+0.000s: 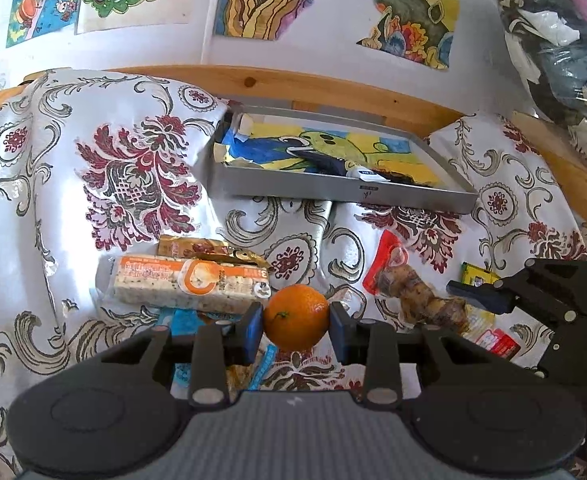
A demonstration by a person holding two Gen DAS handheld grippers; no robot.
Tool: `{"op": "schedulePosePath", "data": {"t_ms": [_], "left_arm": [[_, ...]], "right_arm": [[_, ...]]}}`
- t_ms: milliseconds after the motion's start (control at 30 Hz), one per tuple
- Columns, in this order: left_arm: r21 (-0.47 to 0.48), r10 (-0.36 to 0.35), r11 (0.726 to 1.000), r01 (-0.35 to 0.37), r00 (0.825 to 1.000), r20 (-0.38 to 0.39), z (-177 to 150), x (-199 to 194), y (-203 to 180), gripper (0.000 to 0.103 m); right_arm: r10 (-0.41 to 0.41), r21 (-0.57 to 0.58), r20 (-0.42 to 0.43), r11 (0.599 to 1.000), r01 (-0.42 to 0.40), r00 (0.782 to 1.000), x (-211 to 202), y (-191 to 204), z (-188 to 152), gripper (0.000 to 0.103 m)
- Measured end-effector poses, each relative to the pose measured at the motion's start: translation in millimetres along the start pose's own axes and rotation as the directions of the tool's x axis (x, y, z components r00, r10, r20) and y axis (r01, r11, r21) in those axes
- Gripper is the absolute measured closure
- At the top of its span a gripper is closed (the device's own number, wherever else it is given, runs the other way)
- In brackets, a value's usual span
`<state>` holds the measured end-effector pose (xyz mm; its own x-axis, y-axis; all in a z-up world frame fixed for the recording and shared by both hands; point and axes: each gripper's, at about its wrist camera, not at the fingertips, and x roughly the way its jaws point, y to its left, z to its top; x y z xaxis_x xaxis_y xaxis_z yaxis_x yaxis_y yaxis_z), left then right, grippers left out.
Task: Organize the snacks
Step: 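Lift the tangerine and nut bag and carry both toward the grey tray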
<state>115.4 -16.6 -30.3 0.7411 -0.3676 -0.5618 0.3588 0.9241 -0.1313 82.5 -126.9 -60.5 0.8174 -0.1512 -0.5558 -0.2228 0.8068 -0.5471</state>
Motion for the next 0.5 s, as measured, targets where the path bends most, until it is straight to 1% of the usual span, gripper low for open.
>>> {"op": "schedulePosePath", "data": {"t_ms": [233, 500], "left_arm": [[-0.006, 0.001, 1.000, -0.001, 1.000, 0.009, 1, -1, 0, 0.065], [-0.004, -0.001, 1.000, 0.001, 0.999, 0.045, 14, -2, -4, 0.065]], "right_arm": [[-0.052, -0.050, 0.045, 0.997, 0.054, 0.998, -8, 2, 1, 0.069], [-0.116, -0.026, 0.113, 0.993, 0.119, 0.987, -19, -11, 6, 0.069]]}}
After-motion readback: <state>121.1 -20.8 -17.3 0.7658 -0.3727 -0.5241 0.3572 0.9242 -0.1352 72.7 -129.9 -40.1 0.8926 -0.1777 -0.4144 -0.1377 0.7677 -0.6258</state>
